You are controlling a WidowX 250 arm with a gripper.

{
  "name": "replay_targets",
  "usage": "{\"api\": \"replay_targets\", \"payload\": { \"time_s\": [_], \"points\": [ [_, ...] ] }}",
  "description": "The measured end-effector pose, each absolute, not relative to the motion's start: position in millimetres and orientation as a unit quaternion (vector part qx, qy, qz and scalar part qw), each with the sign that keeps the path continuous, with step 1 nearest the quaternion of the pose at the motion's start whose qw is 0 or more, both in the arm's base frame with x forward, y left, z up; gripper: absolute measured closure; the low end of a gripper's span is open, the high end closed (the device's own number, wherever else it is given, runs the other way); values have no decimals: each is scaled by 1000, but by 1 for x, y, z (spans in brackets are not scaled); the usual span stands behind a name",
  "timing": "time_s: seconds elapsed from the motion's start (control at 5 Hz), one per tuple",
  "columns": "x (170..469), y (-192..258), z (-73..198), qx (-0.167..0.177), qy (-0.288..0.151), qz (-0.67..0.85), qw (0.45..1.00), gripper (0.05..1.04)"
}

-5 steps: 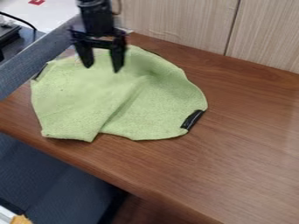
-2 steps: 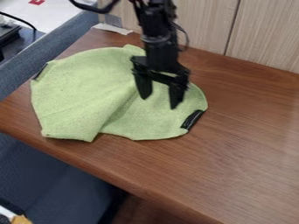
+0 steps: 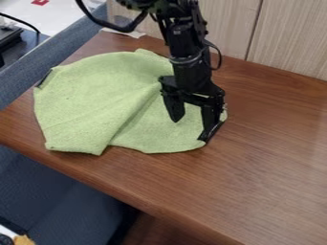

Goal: Fold the cloth from right to left

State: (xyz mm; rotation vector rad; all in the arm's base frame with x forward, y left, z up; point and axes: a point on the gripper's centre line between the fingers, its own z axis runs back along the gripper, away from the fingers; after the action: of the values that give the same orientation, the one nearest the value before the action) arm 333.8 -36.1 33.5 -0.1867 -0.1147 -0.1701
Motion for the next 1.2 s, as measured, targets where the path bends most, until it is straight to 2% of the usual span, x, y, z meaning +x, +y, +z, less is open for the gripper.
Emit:
{"api": "replay_targets", "payload": {
  "time_s": [0.2,0.4,0.8,1.0,1.2],
  "points": [
    [334,-37,21,-95,-49,-90,990,84],
    [336,-38,18,-73,-55,-96,991,113],
    [337,-35,15,-61,-53,-95,992,663],
    [336,-34,15,-60,-49,-94,993,884],
    [334,-27,15,-64,-43,-91,993,1005]
  ]
}}
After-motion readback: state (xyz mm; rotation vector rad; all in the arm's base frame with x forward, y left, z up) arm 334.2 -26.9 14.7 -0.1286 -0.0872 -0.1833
